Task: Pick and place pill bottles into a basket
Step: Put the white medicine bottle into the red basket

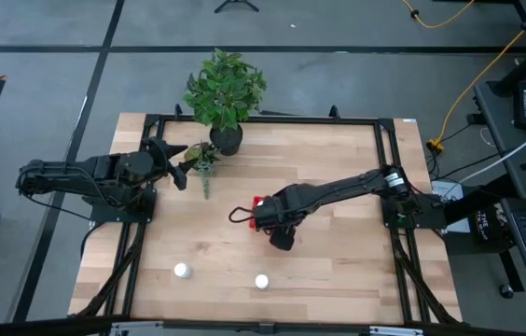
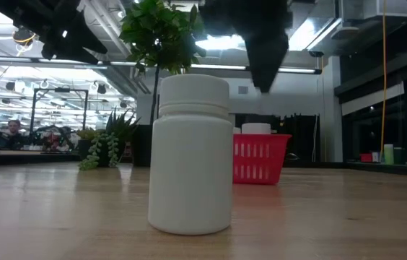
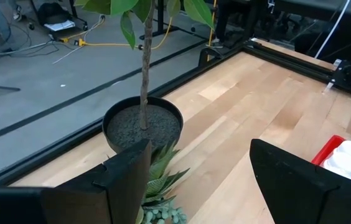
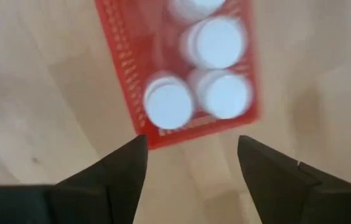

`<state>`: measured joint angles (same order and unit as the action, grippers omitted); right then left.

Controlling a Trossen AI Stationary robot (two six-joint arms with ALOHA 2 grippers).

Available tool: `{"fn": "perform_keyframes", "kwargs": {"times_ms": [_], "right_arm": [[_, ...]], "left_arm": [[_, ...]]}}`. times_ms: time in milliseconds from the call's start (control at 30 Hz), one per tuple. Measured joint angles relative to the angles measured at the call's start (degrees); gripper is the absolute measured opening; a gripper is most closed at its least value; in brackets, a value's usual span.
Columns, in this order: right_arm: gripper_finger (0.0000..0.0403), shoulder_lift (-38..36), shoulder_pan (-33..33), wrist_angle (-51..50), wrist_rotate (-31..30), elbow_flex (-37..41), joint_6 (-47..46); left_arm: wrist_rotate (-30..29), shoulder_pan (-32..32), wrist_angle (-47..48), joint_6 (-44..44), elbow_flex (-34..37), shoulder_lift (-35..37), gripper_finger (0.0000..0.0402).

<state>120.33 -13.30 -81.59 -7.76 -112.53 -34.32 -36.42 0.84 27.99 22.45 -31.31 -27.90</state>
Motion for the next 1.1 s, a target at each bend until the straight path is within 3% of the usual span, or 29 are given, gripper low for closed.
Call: {"fn": "perform_keyframes", "kwargs": {"times_ms": [167, 333, 400, 567, 767, 1100], "right_arm": [[0.0249, 0.0, -3.45, -3.11, -10.28, -8.67, 1.47], [0.0249, -0.02, -6.8, 0.54, -10.35, -13.15, 11.06], [0.0249, -0.02, -7.34, 0.15, -8.1, -13.52, 15.06], [0.0249, -0.11, -10.1, 7.61, 6.0, -14.04, 26.78], [0.0254, -0.11, -12.1, 13.63, 6.77, -13.83, 18.03], [0.0334, 0.5, -12.29, 12.75, 8.29, -12.77, 8.84]], "left_arm": [[0.04, 0.0, -0.06, 2.4, 0.0, 0.01, 0.0267], [0.04, 0.0, 0.02, 2.08, 0.0, 0.02, 0.0267], [0.04, 0.0, 0.04, 0.79, 0.0, 0.0, 0.0267], [0.04, 0.0, 0.07, 0.36, 0.0, 0.0, 0.0267], [0.02, 0.0, 0.54, 0.23, 0.0, 0.0, 0.0267], [0.02, 0.0, 0.57, -4.25, 0.0, 0.0, 0.0267]]}}
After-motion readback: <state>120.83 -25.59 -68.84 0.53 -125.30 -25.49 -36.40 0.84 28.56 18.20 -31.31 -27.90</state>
